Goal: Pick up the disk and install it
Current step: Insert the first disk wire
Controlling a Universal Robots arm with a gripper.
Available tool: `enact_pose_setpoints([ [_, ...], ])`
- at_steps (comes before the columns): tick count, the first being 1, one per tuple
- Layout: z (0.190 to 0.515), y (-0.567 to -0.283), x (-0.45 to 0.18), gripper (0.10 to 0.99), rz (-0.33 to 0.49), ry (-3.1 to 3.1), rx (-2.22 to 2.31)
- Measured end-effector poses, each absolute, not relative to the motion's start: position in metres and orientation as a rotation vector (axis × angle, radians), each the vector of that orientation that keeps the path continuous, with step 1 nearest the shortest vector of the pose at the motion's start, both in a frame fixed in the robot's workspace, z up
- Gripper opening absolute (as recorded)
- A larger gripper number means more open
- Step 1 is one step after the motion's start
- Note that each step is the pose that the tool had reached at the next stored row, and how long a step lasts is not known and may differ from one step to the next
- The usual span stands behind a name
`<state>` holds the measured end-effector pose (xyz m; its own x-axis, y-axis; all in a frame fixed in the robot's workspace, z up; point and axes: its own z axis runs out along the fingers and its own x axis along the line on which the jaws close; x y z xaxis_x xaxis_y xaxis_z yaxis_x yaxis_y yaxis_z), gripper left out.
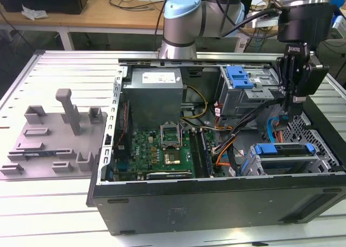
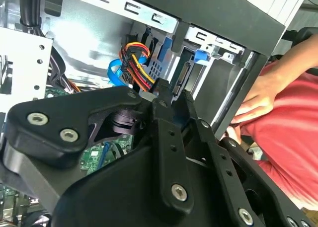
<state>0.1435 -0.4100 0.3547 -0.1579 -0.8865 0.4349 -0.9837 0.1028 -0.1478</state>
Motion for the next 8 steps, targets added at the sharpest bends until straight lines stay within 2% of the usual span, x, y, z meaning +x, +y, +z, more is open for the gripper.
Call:
enact_pose_setpoints([
  [8, 0.3467, -0.41, 0.1395, 0.271, 0.595, -2.152, 1.852],
])
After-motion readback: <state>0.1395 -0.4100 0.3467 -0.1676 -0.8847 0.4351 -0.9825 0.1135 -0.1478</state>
